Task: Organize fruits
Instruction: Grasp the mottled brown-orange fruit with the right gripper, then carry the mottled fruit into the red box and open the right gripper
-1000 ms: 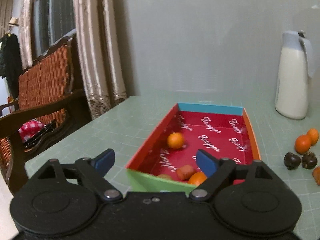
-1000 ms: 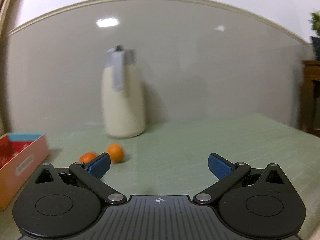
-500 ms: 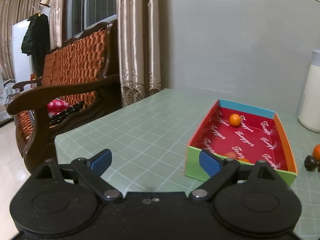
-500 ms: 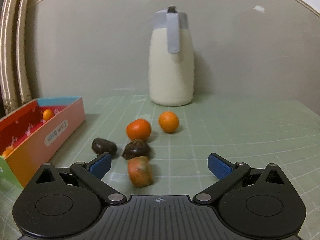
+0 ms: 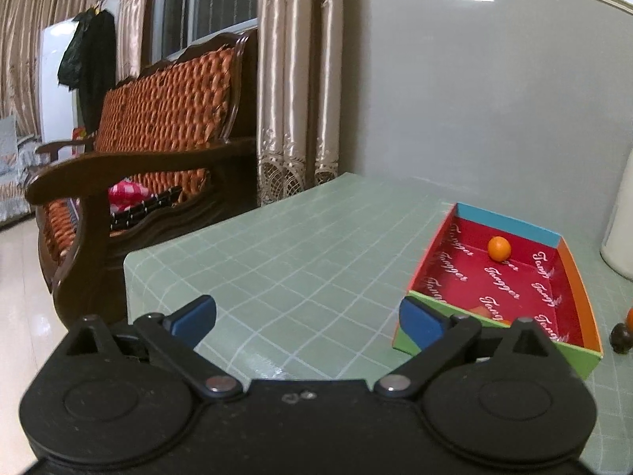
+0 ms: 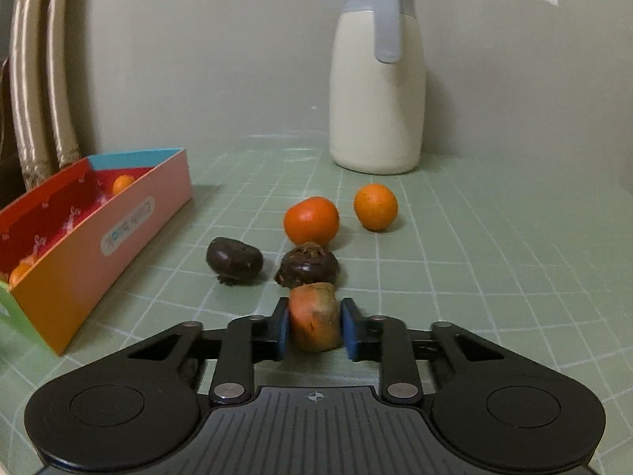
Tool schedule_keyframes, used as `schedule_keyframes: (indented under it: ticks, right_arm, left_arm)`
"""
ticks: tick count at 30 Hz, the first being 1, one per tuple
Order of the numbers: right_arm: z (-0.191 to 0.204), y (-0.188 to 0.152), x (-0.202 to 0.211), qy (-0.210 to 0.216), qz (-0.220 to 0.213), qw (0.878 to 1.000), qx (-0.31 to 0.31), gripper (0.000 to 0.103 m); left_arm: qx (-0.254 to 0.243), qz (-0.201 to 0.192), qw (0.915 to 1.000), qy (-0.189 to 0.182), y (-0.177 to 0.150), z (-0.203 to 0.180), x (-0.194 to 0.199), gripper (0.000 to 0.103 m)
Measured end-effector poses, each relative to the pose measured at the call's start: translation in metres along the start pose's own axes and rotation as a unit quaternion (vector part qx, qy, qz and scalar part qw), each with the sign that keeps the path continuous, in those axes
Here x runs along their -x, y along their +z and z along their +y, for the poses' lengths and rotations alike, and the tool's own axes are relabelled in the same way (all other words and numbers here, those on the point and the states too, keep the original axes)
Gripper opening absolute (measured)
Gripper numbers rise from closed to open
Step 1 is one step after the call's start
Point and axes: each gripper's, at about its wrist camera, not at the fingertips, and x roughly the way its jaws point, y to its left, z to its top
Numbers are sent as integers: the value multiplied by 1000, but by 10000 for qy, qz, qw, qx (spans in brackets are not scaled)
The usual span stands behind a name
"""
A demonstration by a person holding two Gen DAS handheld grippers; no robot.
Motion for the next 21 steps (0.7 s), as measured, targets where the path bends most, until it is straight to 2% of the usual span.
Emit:
schedule_keyframes:
  ticks: [6, 14, 18, 21]
  right_arm:
    - [3, -4, 7, 98, -227, 9997, 83, 23]
    - [0, -2, 13, 293, -284, 9992, -47, 24]
    - [8, 0, 24, 369, -544, 9977, 137, 24]
    - [13, 0, 28, 433, -541, 9974, 222, 24]
  left_arm:
    - [276, 114, 9995, 49, 1, 14, -4, 93]
    - [403, 176, 9990, 122, 1, 20, -4, 95]
    - [586, 256, 9978, 186, 2, 30, -6, 96]
    - [714, 353, 9966, 207, 2, 38, -9, 96]
